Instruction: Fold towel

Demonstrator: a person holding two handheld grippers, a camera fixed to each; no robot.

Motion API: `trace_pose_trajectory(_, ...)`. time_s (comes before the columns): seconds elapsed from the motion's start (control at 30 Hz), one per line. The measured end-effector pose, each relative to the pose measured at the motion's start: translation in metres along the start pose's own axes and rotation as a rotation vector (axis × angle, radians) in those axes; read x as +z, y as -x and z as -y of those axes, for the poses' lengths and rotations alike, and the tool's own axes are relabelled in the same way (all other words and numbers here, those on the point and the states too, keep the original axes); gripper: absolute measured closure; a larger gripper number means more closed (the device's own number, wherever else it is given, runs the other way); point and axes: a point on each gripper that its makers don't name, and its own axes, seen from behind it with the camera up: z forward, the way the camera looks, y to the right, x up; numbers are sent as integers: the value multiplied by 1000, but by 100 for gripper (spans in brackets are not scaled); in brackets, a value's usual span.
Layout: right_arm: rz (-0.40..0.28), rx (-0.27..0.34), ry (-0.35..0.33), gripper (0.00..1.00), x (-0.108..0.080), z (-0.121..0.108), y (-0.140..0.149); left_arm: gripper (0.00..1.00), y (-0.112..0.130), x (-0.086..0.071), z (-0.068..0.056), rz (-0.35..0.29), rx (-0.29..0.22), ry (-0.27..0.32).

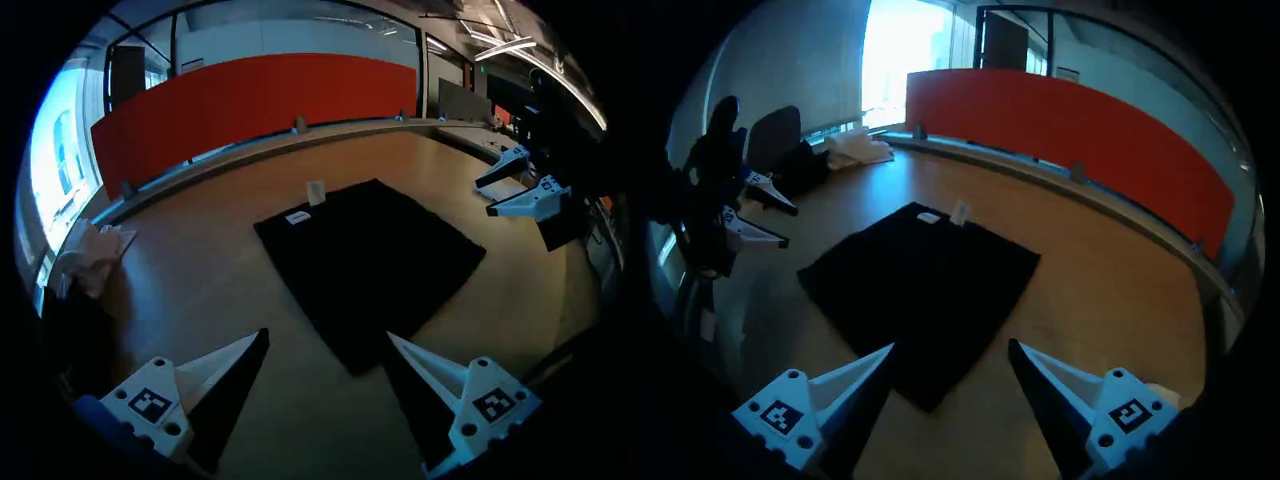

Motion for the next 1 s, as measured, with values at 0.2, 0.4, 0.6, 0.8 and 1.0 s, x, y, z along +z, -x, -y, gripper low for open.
trace_pose_trajectory(0.2,53,10,-29,0,9,8,24,2,22,13,-12,61,-1,40)
trace_pose_trajectory(0.4,107,9,-48,0,13,12,47,2,38,22,-20,114,-5,75)
trace_pose_trajectory(0.6,146,8,-61,0,14,14,61,2,48,27,-26,159,-26,102)
trace_pose_trajectory(0.8,178,25,-71,2,15,13,70,2,56,29,-32,197,-37,115)
trace_pose_trajectory(1.0,193,27,-81,5,15,15,74,2,58,33,-36,209,-42,120)
